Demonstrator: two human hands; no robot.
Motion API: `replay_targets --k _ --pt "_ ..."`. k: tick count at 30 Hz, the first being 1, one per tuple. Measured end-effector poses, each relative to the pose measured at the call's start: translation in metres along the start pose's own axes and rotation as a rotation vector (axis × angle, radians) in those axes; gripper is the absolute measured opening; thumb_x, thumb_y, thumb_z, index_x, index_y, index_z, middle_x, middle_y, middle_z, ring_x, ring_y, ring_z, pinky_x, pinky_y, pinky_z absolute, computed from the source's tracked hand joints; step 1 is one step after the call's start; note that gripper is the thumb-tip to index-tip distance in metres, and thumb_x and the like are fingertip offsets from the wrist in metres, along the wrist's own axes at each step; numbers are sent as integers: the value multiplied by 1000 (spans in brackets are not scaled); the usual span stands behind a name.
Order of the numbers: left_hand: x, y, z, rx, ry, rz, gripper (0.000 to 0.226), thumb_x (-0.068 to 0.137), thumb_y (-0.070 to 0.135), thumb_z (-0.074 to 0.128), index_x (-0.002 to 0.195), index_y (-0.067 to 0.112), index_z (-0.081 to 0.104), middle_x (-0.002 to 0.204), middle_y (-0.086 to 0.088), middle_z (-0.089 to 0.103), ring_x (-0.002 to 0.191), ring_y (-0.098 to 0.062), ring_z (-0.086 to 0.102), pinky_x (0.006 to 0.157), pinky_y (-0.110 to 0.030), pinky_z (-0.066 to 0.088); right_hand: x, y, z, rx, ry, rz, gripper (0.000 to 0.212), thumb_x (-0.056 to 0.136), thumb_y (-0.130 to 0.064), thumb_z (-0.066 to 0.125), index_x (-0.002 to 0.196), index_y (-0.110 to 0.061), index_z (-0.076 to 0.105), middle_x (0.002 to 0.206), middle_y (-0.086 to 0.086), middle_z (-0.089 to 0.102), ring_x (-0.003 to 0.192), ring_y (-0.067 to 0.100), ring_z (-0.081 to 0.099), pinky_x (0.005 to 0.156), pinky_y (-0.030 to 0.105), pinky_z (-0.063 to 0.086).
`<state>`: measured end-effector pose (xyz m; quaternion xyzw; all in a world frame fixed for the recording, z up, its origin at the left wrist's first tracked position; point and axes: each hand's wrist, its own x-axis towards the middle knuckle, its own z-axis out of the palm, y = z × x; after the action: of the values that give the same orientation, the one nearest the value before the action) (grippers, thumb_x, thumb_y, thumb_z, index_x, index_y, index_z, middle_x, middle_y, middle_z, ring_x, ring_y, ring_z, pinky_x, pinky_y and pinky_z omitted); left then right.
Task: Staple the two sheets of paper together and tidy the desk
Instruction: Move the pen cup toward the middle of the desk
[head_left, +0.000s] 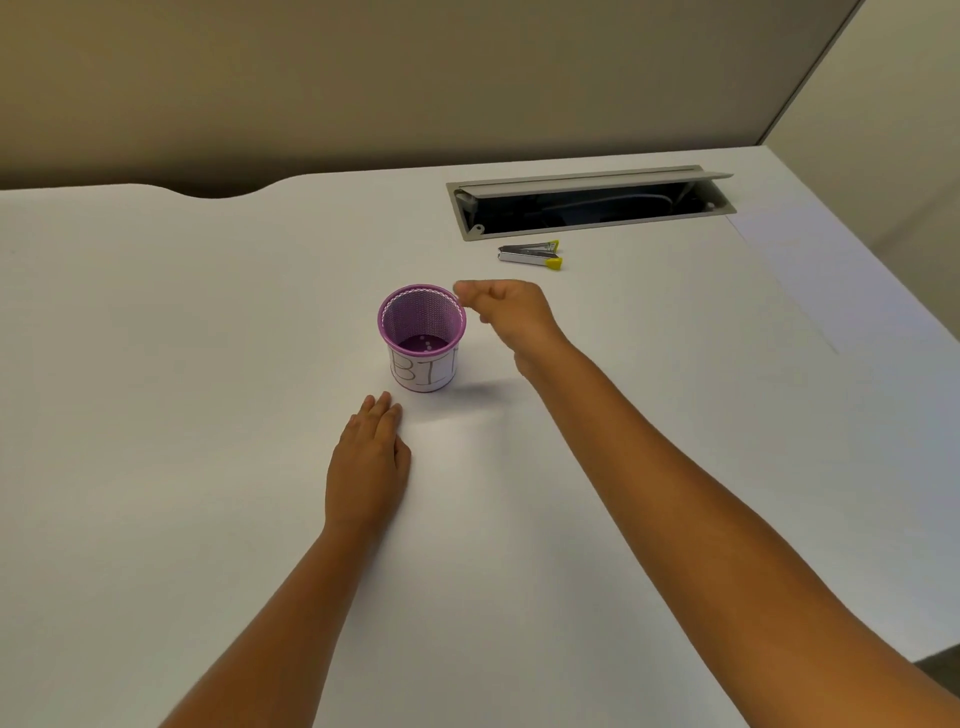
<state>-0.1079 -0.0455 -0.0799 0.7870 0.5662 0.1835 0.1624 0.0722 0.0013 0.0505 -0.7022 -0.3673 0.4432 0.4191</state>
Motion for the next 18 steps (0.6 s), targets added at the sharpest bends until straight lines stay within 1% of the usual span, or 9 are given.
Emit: replay_targets --k 1,2,4,7,9,12,14,16,18 --pt "0 0 0 -2 1 0 40 86 5 47 126 3 50 139 -14 46 133 -28 37 110 -38 28 2 -3 5 -34 2 -22 29 85 -26 63 108 -10 67 114 5 67 88 10 56 89 28 43" --pt "0 0 0 -3 2 1 40 87 5 47 127 3 50 139 -14 46 133 -28 37 110 -38 28 5 -3 10 -78 10 -41 27 83 -27 65 103 -10 70 112 5 69 91 13 59 95 34 45" --pt "0 0 0 -1 2 -1 40 87 5 46 127 3 50 139 -14 46 133 -28 37 110 -38 28 11 -1 18 -204 30 -68 25 79 -33 68 94 -14 73 106 4 71 99 20 60 101 44 41" --pt "0 1 -1 -5 -5 -3 41 87 5 46 128 3 49 140 -13 45 134 -28 36 110 -38 27 15 0 21 -511 40 -128 29 86 -41 57 94 -17 72 106 2 69 99 21 56 99 41 30" --pt "0 1 -1 -5 -7 -3 41 88 6 46 128 4 49 141 -13 45 134 -27 36 111 -37 26 15 -3 20 -626 33 -167 30 88 -41 53 98 -19 70 109 2 68 104 22 55 96 40 26" --pt "0 0 -1 -7 0 3 40 87 5 46 127 3 50 140 -14 46 133 -28 37 110 -38 27 15 -5 20 -687 9 -202 23 86 -39 58 99 -24 69 111 -3 68 107 20 55 92 39 26" --pt "0 0 0 -7 -5 0 40 87 6 45 127 4 50 140 -13 45 134 -28 37 110 -38 27 17 -5 19 -705 -25 -205 22 83 -41 61 99 -26 69 114 -4 66 109 20 54 92 39 26" --pt "0 -1 0 -6 2 7 40 87 7 44 127 3 50 139 -14 46 133 -29 38 110 -39 28 18 -4 18 -705 -49 -214 26 85 -44 57 101 -27 68 120 -2 63 113 22 52 94 41 25" --pt "0 -1 0 -7 7 10 40 86 6 45 125 3 51 138 -15 47 132 -30 39 109 -40 29 18 -4 15 -696 -88 -229 32 90 -46 47 107 -28 67 126 -2 59 118 23 49 96 44 26"
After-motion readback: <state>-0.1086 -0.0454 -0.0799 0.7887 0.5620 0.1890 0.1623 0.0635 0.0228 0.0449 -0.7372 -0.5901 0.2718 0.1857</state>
